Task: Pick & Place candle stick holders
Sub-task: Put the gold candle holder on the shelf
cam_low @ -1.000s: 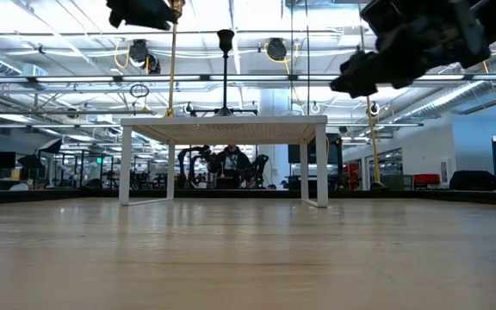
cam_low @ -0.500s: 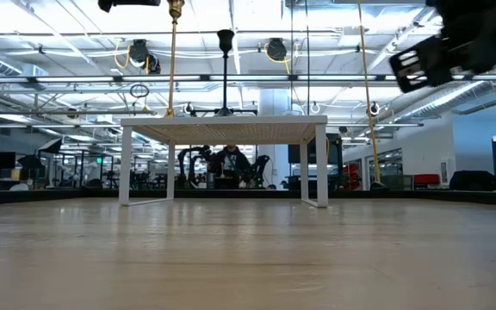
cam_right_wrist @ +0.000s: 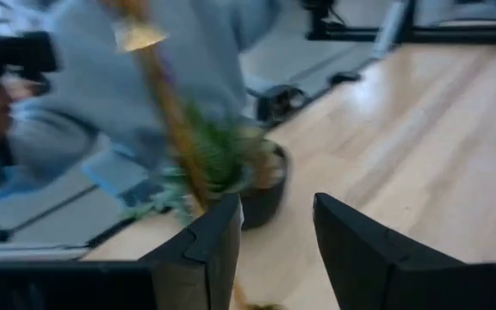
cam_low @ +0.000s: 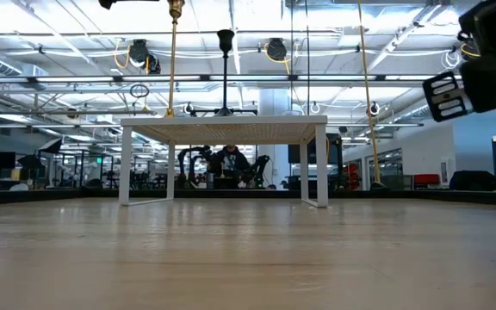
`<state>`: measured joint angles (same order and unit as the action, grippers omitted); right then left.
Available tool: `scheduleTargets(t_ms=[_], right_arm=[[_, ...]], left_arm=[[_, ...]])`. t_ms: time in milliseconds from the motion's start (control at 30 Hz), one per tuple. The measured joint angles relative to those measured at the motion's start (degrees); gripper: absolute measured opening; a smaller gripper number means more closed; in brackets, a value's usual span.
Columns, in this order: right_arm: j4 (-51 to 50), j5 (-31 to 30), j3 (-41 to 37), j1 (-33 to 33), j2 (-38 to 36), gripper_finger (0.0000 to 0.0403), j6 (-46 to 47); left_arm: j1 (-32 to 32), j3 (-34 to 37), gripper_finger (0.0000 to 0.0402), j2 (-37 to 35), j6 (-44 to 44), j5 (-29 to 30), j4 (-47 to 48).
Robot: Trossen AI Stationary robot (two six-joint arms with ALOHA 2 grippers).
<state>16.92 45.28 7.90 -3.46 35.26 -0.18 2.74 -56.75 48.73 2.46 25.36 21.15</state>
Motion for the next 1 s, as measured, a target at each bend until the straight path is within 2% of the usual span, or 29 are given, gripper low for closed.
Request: scheduleTargets(t_ms=[200,567,900,1000], right_arm=[[9.68,9.19,-4.41,-0.02,-0.08,0.0146,3.12],[10.46,8.91,-4.6,0.07,-0.23,0.0146,1.96],[19.15,8.79,-4.7,-4.1,-0.2,0.0131,1.02],[21.57,5.71,-4.72,-5.75,-0.21,0.0118,1.0]], left_arm=[[0.0,0.0,0.0196,0.0,0.02,0.03,0.03],[-0.04,0.0,0.0196,0.0,0.72,0.05,-0.25],[-0.04,0.0,0.0196,0.0,0.87,0.05,-0.22],[-0.04,0.0,0.0196,0.0,0.85,0.05,-0.25]])
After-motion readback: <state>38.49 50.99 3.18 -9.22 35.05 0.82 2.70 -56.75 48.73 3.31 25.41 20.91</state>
